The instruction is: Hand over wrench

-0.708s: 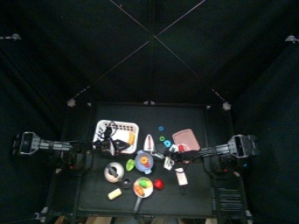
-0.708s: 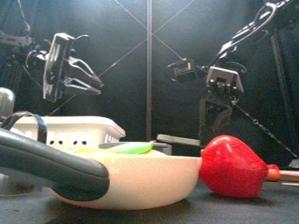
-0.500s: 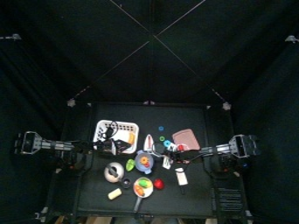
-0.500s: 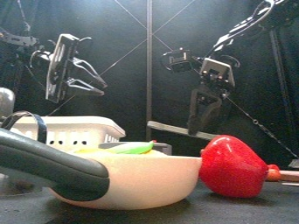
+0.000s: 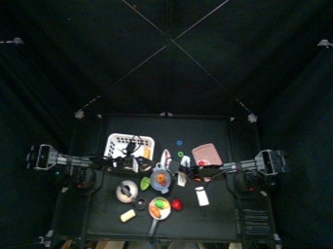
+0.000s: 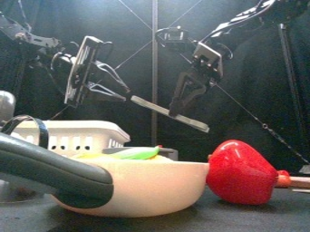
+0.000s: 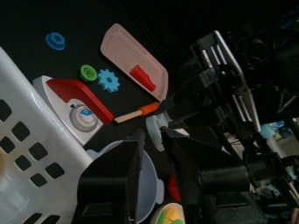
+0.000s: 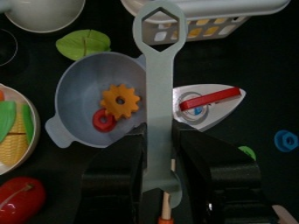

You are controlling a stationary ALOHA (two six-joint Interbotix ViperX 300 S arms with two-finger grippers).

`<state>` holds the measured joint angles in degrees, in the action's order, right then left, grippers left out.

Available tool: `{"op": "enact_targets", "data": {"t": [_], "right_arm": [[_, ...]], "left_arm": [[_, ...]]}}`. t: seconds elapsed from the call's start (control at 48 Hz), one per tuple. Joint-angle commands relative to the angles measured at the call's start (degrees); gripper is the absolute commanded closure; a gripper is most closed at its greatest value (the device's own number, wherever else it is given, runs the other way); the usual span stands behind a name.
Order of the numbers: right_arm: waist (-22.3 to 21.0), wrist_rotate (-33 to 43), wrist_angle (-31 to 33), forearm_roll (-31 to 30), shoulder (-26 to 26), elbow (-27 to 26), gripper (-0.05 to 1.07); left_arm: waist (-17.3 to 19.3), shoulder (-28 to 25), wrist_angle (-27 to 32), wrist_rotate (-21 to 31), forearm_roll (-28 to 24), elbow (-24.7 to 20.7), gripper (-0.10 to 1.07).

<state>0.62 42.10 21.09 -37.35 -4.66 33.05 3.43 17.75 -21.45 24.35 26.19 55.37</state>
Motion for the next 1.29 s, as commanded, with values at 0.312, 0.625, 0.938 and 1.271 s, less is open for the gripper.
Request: {"op": "enact_targets", "data": {"t": [0.312,0.625,0.938,1.271], "right_arm": [[-1.4,0.1,-0.6,-1.1,-0.6,-2.5,0.38],[-1.5,0.1,-0.7,-1.1,-0.4,-2.5,0.38],[-1.8,0.1,-0.7,-2.4,0.5,-2.5,0.37],[-2.2,0.3,-1.3,-1.7,0.9,-2.5,0.18]], "left_arm": [[-0.7,-3.0,0.9,0.0,-0.7,-3.9,0.26],[-0.5,-5.4,2.3,0.1,0.6,-5.4,0.28],[-0.2,-5.5,2.3,0.1,1.1,-5.4,0.48],[0.1,-4.9,2.3,0.1,1.1,-4.8,0.55]]}}
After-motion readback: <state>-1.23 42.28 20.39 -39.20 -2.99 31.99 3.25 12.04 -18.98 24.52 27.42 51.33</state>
